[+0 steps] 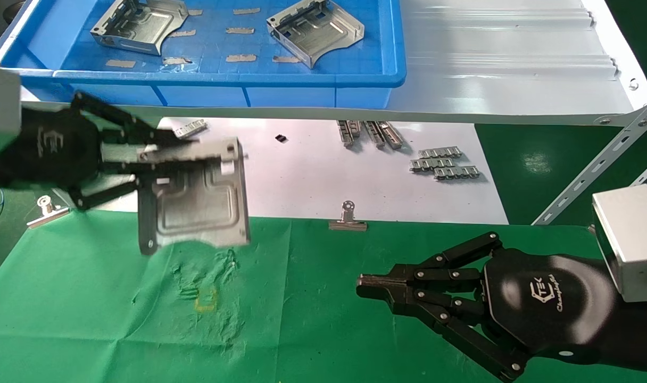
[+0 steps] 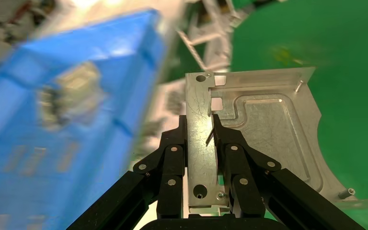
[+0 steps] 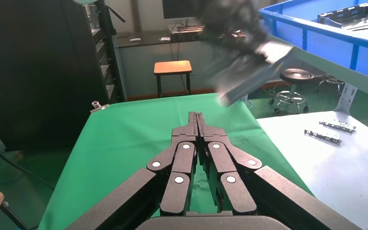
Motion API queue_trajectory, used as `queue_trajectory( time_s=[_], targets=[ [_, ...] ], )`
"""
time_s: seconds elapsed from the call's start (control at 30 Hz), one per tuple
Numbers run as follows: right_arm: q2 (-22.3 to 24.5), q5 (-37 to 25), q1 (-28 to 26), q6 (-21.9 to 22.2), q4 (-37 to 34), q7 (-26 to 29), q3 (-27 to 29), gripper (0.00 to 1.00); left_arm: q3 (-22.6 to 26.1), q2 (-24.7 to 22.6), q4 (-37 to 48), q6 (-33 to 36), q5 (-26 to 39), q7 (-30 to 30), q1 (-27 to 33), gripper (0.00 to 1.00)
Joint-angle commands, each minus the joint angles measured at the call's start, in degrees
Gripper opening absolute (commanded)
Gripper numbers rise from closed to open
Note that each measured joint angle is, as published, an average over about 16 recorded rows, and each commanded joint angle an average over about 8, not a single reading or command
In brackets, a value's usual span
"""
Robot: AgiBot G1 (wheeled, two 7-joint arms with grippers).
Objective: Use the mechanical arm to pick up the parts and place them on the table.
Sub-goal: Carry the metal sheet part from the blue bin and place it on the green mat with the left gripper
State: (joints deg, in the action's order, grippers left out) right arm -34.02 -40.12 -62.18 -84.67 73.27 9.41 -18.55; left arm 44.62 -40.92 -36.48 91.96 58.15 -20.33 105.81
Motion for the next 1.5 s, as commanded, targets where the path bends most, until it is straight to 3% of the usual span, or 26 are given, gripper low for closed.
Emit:
queue_trajectory(
  time_s=[0.03, 0.23, 0.43, 0.73, 1.0, 1.27, 1.5],
  targets=[
    [0.0, 0.0, 0.0, 0.0, 0.0, 0.0, 0.0, 0.00, 2.8, 2.0, -3.8, -0.1, -2.4, -0.1, -1.8, 0.00],
    [0.0, 0.0, 0.0, 0.0, 0.0, 0.0, 0.0, 0.00, 10.8, 3.3, -5.7, -0.8, -1.3, -3.5, -4.4, 0.00],
    [0.0, 0.0, 0.0, 0.0, 0.0, 0.0, 0.0, 0.00, 15.8, 0.2, 0.5, -1.9, 2.2, -6.5, -5.1, 0.00],
    [0.0, 0.0, 0.0, 0.0, 0.0, 0.0, 0.0, 0.00, 18.0, -6.9, 13.9, -4.1, 5.0, -12.4, -5.5, 0.00],
    [0.0, 0.0, 0.0, 0.0, 0.0, 0.0, -0.1, 0.00, 18.3, -11.0, 20.6, -2.5, 5.0, -18.6, -5.5, 0.00],
    [0.0, 0.0, 0.0, 0.0, 0.0, 0.0, -0.1, 0.00, 19.0, -14.0, 26.2, -3.4, 5.6, -22.9, -5.4, 0.41],
    [0.0, 0.1, 0.0, 0.0, 0.0, 0.0, -0.1, 0.00, 18.8, -15.8, 30.9, -5.8, 5.4, -24.2, -5.4, 0.40]
  ],
)
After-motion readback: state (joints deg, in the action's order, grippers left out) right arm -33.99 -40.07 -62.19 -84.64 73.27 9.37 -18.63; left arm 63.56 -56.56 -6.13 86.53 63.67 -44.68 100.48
